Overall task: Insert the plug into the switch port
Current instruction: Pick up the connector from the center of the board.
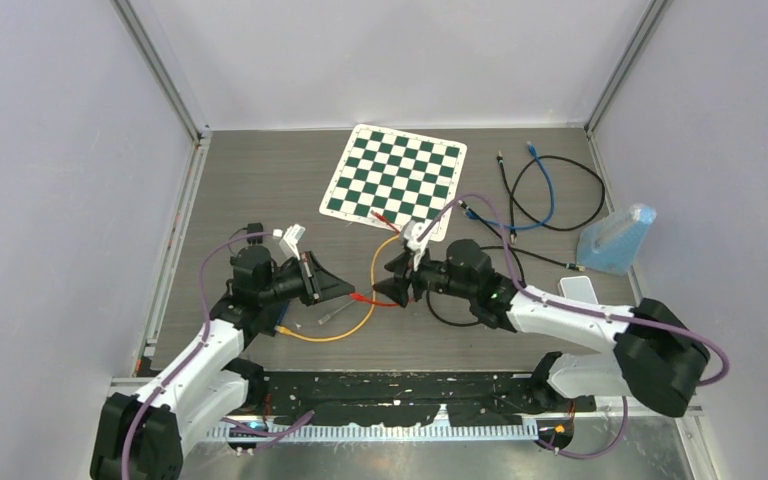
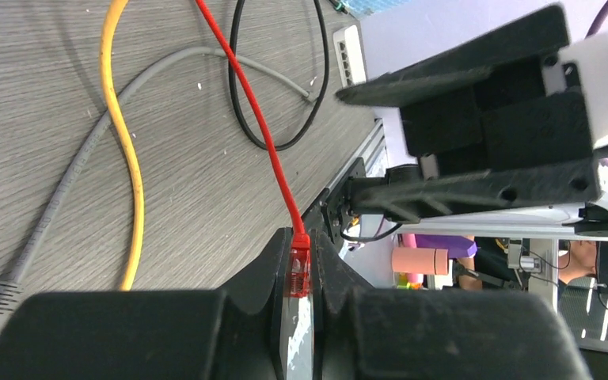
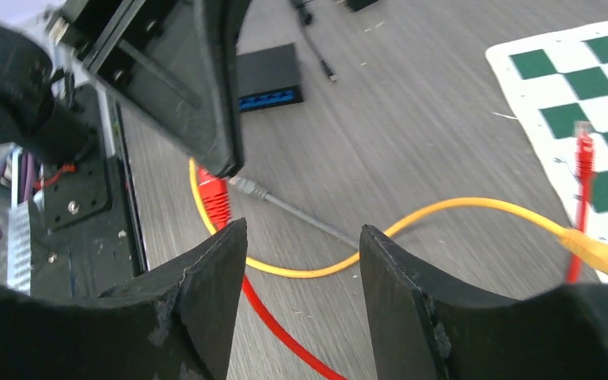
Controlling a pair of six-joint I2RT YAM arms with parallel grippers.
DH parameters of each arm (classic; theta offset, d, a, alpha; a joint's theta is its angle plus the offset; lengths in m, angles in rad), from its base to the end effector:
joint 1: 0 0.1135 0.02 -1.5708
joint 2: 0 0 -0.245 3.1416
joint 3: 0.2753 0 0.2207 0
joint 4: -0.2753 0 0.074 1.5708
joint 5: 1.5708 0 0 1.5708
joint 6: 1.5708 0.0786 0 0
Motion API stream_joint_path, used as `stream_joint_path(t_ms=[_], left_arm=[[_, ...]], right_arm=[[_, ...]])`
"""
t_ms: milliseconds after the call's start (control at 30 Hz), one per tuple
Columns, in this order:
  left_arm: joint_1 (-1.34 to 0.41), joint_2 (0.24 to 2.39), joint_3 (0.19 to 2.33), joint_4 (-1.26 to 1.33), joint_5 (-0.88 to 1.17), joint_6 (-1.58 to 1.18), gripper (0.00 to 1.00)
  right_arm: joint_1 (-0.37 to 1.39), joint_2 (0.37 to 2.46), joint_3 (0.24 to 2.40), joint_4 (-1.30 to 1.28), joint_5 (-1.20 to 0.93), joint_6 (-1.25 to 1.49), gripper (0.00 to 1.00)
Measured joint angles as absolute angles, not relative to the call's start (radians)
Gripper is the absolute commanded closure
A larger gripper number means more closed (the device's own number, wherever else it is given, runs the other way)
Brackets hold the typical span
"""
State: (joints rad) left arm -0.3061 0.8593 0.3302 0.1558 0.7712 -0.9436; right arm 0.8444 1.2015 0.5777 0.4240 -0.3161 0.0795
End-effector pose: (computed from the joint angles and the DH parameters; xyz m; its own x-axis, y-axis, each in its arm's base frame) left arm 0.1695 -0.1110 0.1961 -0.8801 -0.3308 -0.3407 0.2084 0.3755 -0.9031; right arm 0.1709 0.2291 0.2371 -0.2039 -0.1159 -0.9721 -0.8995 0.4140 0.1393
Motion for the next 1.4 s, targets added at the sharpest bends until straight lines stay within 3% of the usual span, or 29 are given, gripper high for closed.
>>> stream_joint_path(t_ms=[333,433,600,767,933,1000,1133,1400], left_arm=[[-0.286,0.876,0.351,0.135,0.802,-0.937,1.0],[-0.282,0.877,0.359,0.119,0.81,-0.934,1.0],[-0.279,0.878,0.359,0.09,0.813,-0.931,1.0],[-0.273,0.889,0.377,0.042,0.812,-0.918,1.0],[-0.272,0.89,0.393,0.016,0.813,-0.907,1.0],[-0.272,0.89,0.394,0.014,0.814,-0.907,0.92],[-0.273,0.89,0.398,0.004,0.823,-0.908,0.6],[-0.258,0.847,0.499,-0.182,0.697,-0.831,0.26]], right_arm=[[0.99,1.422,0.554,0.659,-0.36,-0.097,0.48],[1.002,1.447,0.554,0.686,-0.35,-0.128,0.55],[1.026,1.45,0.551,0.731,-0.293,-0.164,0.56],[1.056,1.448,0.535,0.756,-0.241,-0.214,0.82],[1.071,1.438,0.525,0.761,-0.22,-0.241,0.91],[1.076,1.432,0.519,0.763,-0.21,-0.249,0.95],[1.085,1.413,0.511,0.758,-0.195,-0.252,0.95],[1.091,1.285,0.518,0.625,-0.101,-0.212,0.95]])
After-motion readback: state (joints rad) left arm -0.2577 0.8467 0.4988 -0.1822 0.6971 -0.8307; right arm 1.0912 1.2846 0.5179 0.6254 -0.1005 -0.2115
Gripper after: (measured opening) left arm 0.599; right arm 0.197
